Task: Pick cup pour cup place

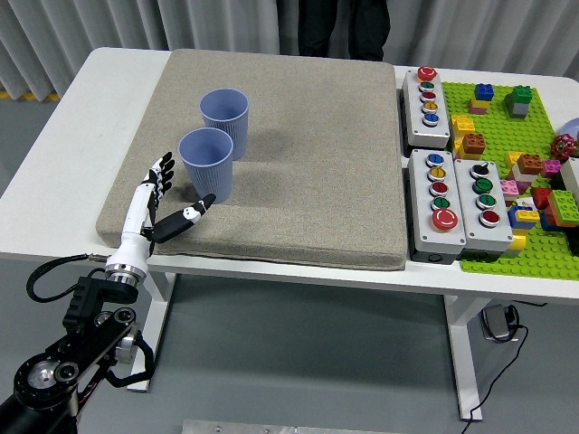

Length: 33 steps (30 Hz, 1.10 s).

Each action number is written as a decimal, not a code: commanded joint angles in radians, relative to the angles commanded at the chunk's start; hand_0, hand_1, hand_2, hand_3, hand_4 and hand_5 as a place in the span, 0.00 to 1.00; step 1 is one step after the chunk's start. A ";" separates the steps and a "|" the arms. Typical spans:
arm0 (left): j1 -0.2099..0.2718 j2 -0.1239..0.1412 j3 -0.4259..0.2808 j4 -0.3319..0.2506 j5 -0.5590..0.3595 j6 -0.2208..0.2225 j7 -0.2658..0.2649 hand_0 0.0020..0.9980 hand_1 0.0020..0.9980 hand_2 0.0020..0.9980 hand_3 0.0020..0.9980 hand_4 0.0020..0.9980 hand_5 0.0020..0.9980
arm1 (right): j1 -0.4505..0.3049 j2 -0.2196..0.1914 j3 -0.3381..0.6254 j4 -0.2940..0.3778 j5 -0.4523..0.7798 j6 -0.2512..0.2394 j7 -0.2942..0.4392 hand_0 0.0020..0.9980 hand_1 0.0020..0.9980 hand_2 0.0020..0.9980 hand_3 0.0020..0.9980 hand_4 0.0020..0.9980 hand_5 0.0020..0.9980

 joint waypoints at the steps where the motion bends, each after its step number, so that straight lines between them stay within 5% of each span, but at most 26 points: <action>1: -0.004 -0.002 0.005 0.004 0.001 -0.001 0.001 0.94 0.98 1.00 1.00 0.94 0.28 | -0.001 0.000 0.000 0.000 -0.001 0.000 0.000 0.70 0.68 0.60 0.60 0.04 0.39; 21: -0.071 -0.015 0.018 0.066 -0.057 -0.035 0.001 0.94 0.98 1.00 1.00 0.94 0.28 | 0.000 -0.001 -0.001 -0.001 -0.001 0.001 0.002 0.70 0.68 0.60 0.60 0.04 0.39; 33: -0.134 -0.030 0.029 0.120 -0.007 -0.027 0.010 0.94 0.98 1.00 1.00 0.94 0.27 | 0.011 -0.001 -0.003 -0.001 0.004 0.000 0.002 0.70 0.68 0.60 0.60 0.04 0.39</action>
